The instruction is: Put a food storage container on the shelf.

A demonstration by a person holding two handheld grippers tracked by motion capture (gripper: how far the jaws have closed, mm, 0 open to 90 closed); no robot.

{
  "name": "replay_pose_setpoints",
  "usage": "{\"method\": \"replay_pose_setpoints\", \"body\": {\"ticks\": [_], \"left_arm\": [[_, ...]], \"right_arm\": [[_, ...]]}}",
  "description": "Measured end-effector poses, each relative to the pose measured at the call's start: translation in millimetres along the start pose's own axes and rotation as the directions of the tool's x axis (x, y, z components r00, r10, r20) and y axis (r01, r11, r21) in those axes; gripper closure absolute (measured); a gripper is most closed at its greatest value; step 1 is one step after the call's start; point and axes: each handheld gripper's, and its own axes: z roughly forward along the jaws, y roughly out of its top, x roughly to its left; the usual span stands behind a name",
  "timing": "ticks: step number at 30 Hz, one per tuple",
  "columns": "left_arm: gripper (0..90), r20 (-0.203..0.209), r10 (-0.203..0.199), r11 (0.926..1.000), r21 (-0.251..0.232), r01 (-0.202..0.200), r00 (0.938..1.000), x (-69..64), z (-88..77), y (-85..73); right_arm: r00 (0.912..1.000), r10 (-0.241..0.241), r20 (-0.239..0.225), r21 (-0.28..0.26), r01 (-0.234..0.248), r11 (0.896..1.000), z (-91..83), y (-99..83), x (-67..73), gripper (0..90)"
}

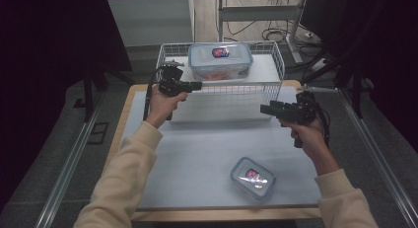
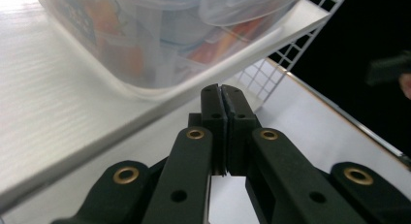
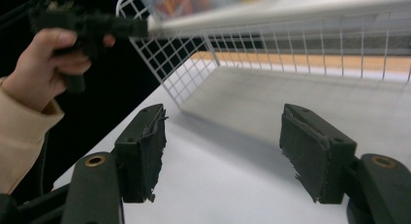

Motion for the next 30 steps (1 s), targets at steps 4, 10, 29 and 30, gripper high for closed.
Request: {"method": "replay_pose_setpoints", "body": {"ticks": [4, 10, 29, 30], "left_arm": [[89.6, -0.014, -0.017, 0.9998, -0.009, 0.017, 0.9998, 3.4, 5.5, 4.6], [89.9, -0.017, -0.041, 0.9991, -0.013, 0.041, 0.9990, 8.4, 9.2, 10.1], [89.6, 0.024, -0.021, 0.9995, -0.022, 0.021, 0.9995, -5.2, -11.9, -6.7], [89.5, 0.031, -0.019, 0.9995, -0.024, 0.020, 0.9993, -7.0, -15.7, -12.1]], "right_arm": [[0.9999, -0.007, -0.011, 0.016, 0.008, 1.000, -4.1, -15.7, -2.7, 33.1], [0.9996, -0.008, -0.027, 0.026, 0.008, 1.000, -4.7, -25.2, -3.0, 33.1], [0.9990, -0.008, -0.043, 0.056, 0.010, 0.998, -1.2, -41.1, -1.4, 32.6], [0.9991, -0.008, -0.041, 0.060, 0.011, 0.998, -1.4, -42.4, -1.4, 32.6]]}}
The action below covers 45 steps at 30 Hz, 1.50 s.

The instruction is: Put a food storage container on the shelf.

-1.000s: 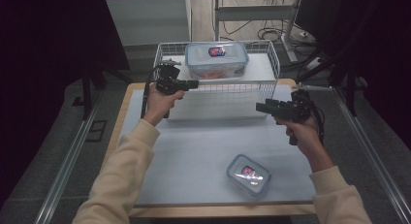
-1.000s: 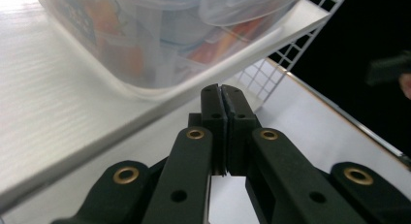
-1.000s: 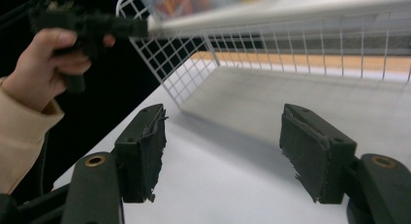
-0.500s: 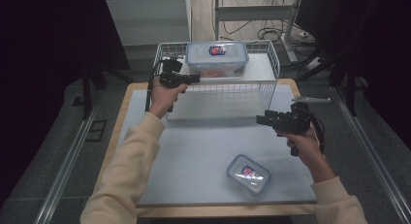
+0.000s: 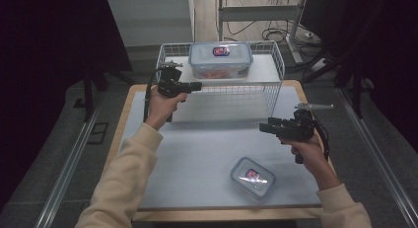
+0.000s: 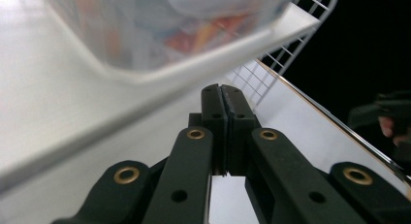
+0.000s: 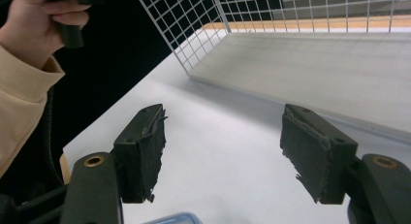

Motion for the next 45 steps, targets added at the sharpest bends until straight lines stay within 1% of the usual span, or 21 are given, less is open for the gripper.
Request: {"method": "replay_pose_setpoints", "body": {"ticks": [2, 4, 7, 11, 14, 17, 19, 20, 22, 24, 26, 28, 31, 33, 35, 36, 38, 41, 43, 45], "left_arm": [[89.2, 0.000, 0.000, 1.0000, 0.008, 0.000, 1.0000, -1.9, -5.3, -9.8], [89.3, 0.008, -0.015, 0.9998, 0.010, 0.015, 0.9999, -1.7, -9.4, -19.6], [89.1, 0.013, -0.012, 0.9999, 0.011, 0.012, 0.9998, -2.4, -16.1, -38.2], [88.6, 0.019, -0.019, 0.9997, 0.013, 0.019, 0.9996, -3.7, -22.8, -65.5], [88.3, 0.027, -0.023, 0.9994, 0.026, 0.022, 0.9994, -5.3, -23.3, -86.2], [87.6, 0.024, -0.024, 0.9987, 0.044, 0.023, 0.9994, -5.7, -21.2, -104.6], [87.5, 0.033, -0.025, 0.9981, 0.057, 0.023, 0.9992, -6.0, -20.6, -115.8], [87.2, 0.028, -0.027, 0.9979, 0.060, 0.025, 0.9992, -6.4, -21.4, -122.6], [86.8, 0.029, -0.032, 0.9971, 0.069, 0.030, 0.9991, -5.9, -22.2, -131.4], [86.1, 0.024, -0.034, 0.9952, 0.092, 0.032, 0.9991, -5.6, -22.4, -140.0], [84.5, 0.025, -0.044, 0.9938, 0.103, 0.042, 0.9987, -4.4, -23.2, -147.8], [79.8, 0.025, -0.063, 0.9921, 0.111, 0.060, 0.9977, -3.3, -23.0, -153.7], [63.3, 0.007, -0.082, 0.9909, 0.107, 0.081, 0.9966, -5.0, -22.3, -160.8], [51.3, -0.010, -0.068, 0.9915, 0.110, 0.069, 0.9976, -8.1, -22.2, -166.7], [45.0, -0.029, -0.048, 0.9916, 0.119, 0.051, 0.9984, -11.3, -22.5, -170.2], [42.5, -0.035, -0.038, 0.9916, 0.122, 0.042, 0.9987, -12.3, -22.9, -170.7], [38.2, -0.027, -0.035, 0.9921, 0.120, 0.038, 0.9990, -14.1, -23.2, -170.8], [34.7, -0.024, -0.027, 0.9913, 0.128, 0.030, 0.9993, -14.8, -21.8, -171.3], [32.5, -0.032, -0.015, 0.9898, 0.141, 0.019, 0.9994, -14.8, -20.4, -172.3], [31.2, -0.037, -0.014, 0.9888, 0.148, 0.019, 0.9992, -14.6, -19.0, -173.9]], "right_arm": [[1.0000, 0.000, 0.003, 0.010, 0.000, 1.000, 0.1, -2.8, -0.1, 32.5], [1.0000, -0.002, 0.008, 0.026, 0.002, 1.000, 1.2, -7.1, -0.3, 32.2], [0.9999, -0.002, 0.017, 0.044, 0.002, 0.999, 3.0, -12.3, -0.5, 32.0], [0.9997, -0.006, 0.025, 0.067, 0.005, 0.998, 4.8, -18.4, 0.4, 31.9], [0.9995, -0.011, 0.029, 0.079, 0.009, 0.997, 6.0, -22.6, 1.1, 31.9], [0.9994, 0.001, 0.035, 0.097, -0.005, 0.995, 8.4, -28.1, -0.4, 31.8], [0.9991, 0.004, 0.042, 0.107, -0.008, 0.994, 9.4, -32.1, -1.2, 31.8], [0.9990, 0.005, 0.045, 0.110, -0.009, 0.994, 9.6, -34.0, -1.3, 31.8], [0.9987, 0.008, 0.049, 0.109, -0.013, 0.994, 8.9, -37.9, -1.3, 31.9], [0.9986, 0.013, 0.050, 0.112, -0.019, 0.993, 7.9, -40.2, -0.9, 31.8], [0.9984, 0.013, 0.054, 0.113, -0.019, 0.993, 6.8, -43.0, -0.5, 31.8], [0.9983, 0.011, 0.058, 0.118, -0.017, 0.993, 4.7, -47.1, 0.6, 31.8], [0.9973, 0.003, 0.074, 0.123, -0.012, 0.992, -0.5, -53.7, 1.5, 31.8], [0.9966, 0.008, 0.082, 0.114, -0.017, 0.993, -4.0, -55.8, 1.1, 31.9], [0.9962, 0.007, 0.087, 0.112, -0.017, 0.994, -4.9, -56.7, 1.3, 31.9], [0.9960, 0.002, 0.090, 0.113, -0.012, 0.993, -5.2, -57.0, 1.5, 31.9], [0.9957, -0.005, 0.092, 0.114, -0.006, 0.993, -5.6, -57.2, 1.9, 31.9], [0.9952, -0.011, 0.097, 0.115, 0.000, 0.993, -5.7, -58.0, 2.5, 31.9], [0.9953, -0.013, 0.096, 0.115, 0.002, 0.993, -6.0, -58.6, 2.9, 32.1], [0.9957, -0.014, 0.092, 0.109, 0.004, 0.994, -7.9, -58.1, 3.4, 32.9]]}}
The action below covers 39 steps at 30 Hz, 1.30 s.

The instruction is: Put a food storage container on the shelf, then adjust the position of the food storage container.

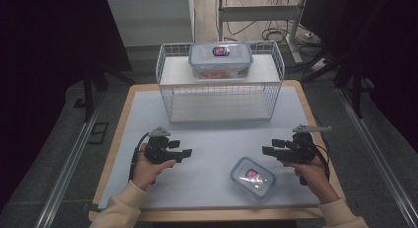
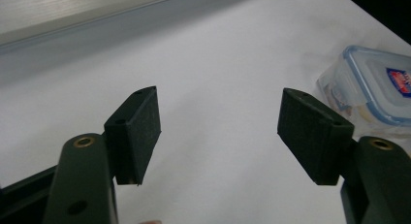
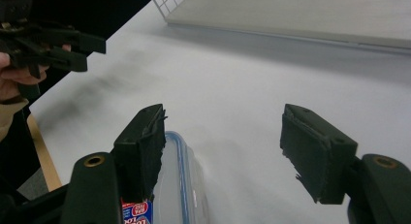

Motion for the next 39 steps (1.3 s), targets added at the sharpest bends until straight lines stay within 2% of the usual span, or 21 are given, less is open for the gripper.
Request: {"method": "replay_pose_setpoints", "body": {"ticks": [4, 9, 11, 15, 18, 21, 25, 33, 39], "left_arm": [[28.8, -0.003, 0.009, 0.9999, 0.014, -0.009, 1.0000, 0.3, 0.8, -1.9], [27.6, -0.016, 0.003, 1.0000, -0.009, -0.003, 0.9999, 1.8, -5.6, -2.8], [27.3, -0.020, -0.001, 1.0000, -0.009, 0.001, 0.9998, 2.5, -6.4, -4.7], [26.7, -0.023, -0.003, 1.0000, 0.008, 0.003, 0.9997, 4.1, -3.9, -9.3], [26.5, -0.026, 0.005, 0.9997, 0.023, -0.005, 0.9997, 3.8, -1.8, -11.1], [26.3, -0.022, 0.008, 0.9994, 0.032, -0.007, 0.9997, 3.7, 0.6, -11.8], [26.1, -0.023, 0.008, 0.9992, 0.040, -0.007, 0.9997, 4.6, 2.7, -12.6], [26.0, -0.027, -0.002, 0.9991, 0.041, 0.004, 0.9996, 6.9, 3.5, -12.8], [26.2, -0.028, 0.001, 0.9990, 0.045, 0.000, 0.9996, 6.9, 4.4, -13.2]], "right_arm": [[0.9999, -0.005, 0.010, -0.012, 0.005, 1.000, -6.0, -0.4, 1.3, 35.2], [0.9994, -0.020, 0.027, -0.011, 0.020, 1.000, -12.9, -5.5, 2.3, 39.0], [0.9988, -0.028, 0.041, -0.001, 0.028, 1.000, -15.0, -8.1, 3.1, 43.4], [0.9964, -0.056, 0.064, 0.019, 0.055, 0.998, -19.6, -16.2, 6.0, 56.6], [0.9905, -0.084, 0.109, 0.028, 0.081, 0.996, -26.4, -25.9, 11.3, 71.1], [0.9868, -0.109, 0.120, 0.055, 0.103, 0.993, -32.6, -35.3, 15.9, 81.2], [0.9816, -0.145, 0.124, 0.129, 0.129, 0.983, -36.3, -52.5, 20.7, 89.1], [0.9709, -0.211, 0.114, 0.225, 0.181, 0.957, -38.2, -81.8, 34.9, 89.6], [0.9629, -0.257, 0.082, 0.304, 0.221, 0.927, -31.4, -96.4, 44.9, 89.6]]}}
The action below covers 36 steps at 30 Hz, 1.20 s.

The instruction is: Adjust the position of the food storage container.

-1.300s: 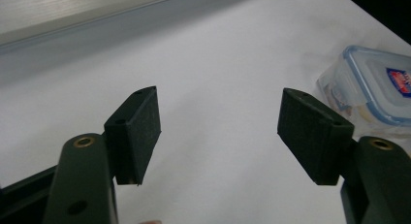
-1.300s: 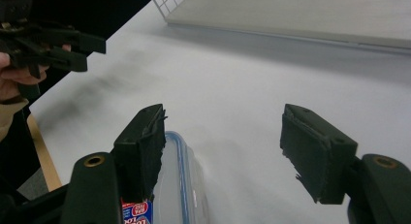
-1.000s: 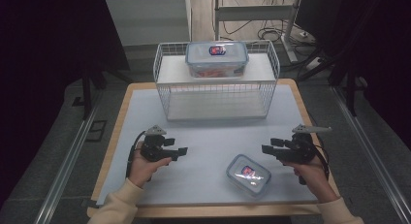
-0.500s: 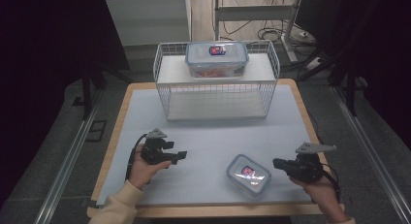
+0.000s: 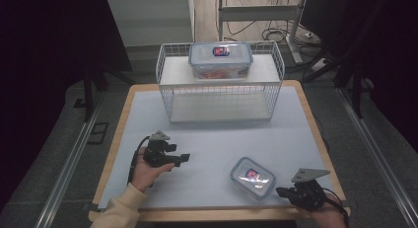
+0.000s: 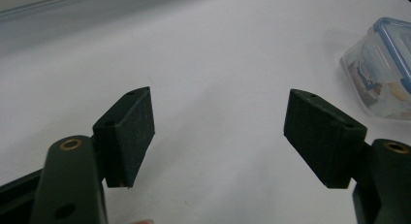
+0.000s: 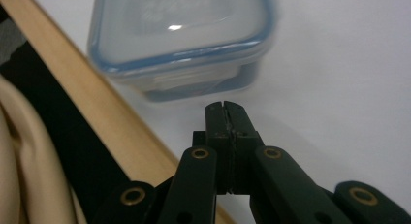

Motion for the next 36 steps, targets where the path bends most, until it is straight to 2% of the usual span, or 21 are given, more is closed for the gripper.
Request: {"method": "replay_pose_setpoints", "body": {"ticks": [7, 17, 20, 27, 36], "left_arm": [[26.0, 0.000, -0.003, 1.0000, -0.001, 0.003, 1.0000, 0.2, -0.1, 0.1], [26.1, 0.007, -0.015, 0.9999, -0.001, 0.015, 0.9999, 1.9, -0.3, 0.1], [26.1, 0.010, -0.017, 0.9998, 0.001, 0.017, 0.9998, 3.0, -0.4, -0.1], [26.2, 0.013, -0.025, 0.9997, 0.002, 0.025, 0.9996, 5.1, -0.5, -0.4], [26.2, 0.007, -0.040, 0.9992, -0.003, 0.040, 0.9992, 8.1, -2.5, -2.2]], "right_arm": [[0.9976, -0.047, -0.052, 0.027, 0.048, 0.998, 10.5, 4.2, 13.2, 89.6], [0.9964, -0.062, -0.058, 0.030, 0.064, 0.997, 20.1, 12.0, 20.2, 89.7], [0.9963, -0.060, -0.062, 0.028, 0.061, 0.998, 23.6, 15.5, 19.4, 89.7], [0.9976, -0.056, -0.039, 0.030, 0.058, 0.998, 37.0, 29.2, 11.8, 89.7], [0.9971, -0.065, -0.041, 0.030, 0.066, 0.997, 61.1, 58.9, 3.9, 89.7]]}}
